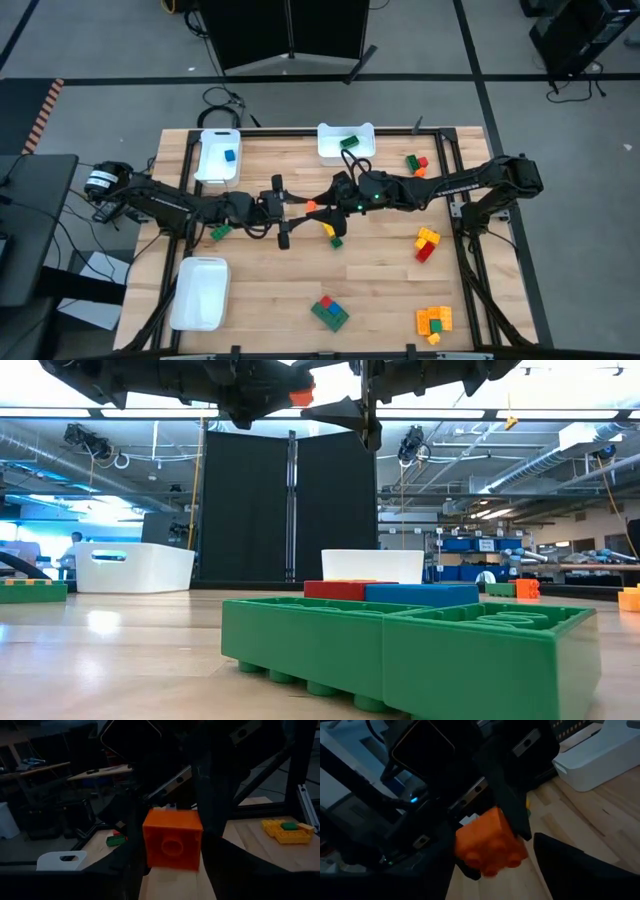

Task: Sort blocks by size
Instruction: Put the orange 4 stud game piece into the bottom white bin

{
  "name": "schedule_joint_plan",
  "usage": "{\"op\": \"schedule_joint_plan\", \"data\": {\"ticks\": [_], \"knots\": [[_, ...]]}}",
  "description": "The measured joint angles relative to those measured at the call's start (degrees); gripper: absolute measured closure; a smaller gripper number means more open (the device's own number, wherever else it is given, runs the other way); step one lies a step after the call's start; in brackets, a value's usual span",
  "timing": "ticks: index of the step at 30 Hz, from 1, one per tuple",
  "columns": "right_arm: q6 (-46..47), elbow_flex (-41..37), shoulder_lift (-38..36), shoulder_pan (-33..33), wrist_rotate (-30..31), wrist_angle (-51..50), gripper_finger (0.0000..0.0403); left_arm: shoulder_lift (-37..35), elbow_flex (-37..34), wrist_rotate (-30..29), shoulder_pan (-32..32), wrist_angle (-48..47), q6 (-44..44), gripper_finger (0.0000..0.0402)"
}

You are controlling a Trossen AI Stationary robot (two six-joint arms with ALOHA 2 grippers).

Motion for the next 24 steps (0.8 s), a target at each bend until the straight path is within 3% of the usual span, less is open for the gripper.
{"op": "schedule_joint_plan", "data": {"ticks": [7,16,24], "knots": [[0.1,0.0,0.0,0.0,-0.2,0.0,0.0118,0.0,0.0,0.1,0.0,-0.1,0.0,0.0238],[0.0,0.0,0.0,-0.6,-0.7,0.0,0.0119,0.0,0.1,0.0,0.0,-0.6,0.0,0.0241],[1.5,-0.1,-1.5,-3.5,-7.4,-0.6,0.0114,0.0,0.1,-0.1,0.0,-1.6,0.1,0.0242]]}}
